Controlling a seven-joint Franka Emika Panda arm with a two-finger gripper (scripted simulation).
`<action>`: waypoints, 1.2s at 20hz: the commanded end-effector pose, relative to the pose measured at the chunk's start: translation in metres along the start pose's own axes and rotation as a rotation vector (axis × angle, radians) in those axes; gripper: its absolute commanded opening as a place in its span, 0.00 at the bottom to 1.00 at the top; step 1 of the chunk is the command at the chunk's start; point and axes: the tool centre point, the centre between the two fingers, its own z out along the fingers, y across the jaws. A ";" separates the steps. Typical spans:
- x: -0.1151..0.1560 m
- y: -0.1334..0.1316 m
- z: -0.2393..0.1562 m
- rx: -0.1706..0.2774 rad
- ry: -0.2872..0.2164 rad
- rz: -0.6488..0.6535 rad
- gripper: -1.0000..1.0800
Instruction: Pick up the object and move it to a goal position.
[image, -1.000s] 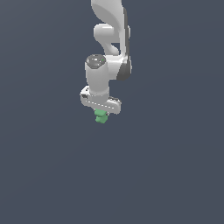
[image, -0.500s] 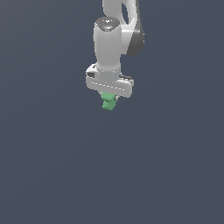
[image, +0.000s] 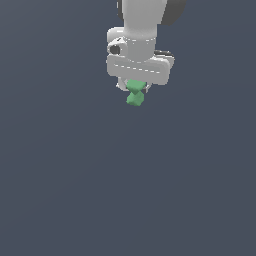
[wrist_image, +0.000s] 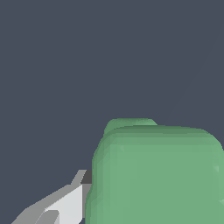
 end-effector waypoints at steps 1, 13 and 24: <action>-0.006 -0.009 -0.026 0.000 -0.001 0.000 0.00; -0.024 -0.045 -0.119 0.002 -0.002 -0.001 0.00; -0.026 -0.055 -0.142 0.003 -0.002 -0.001 0.00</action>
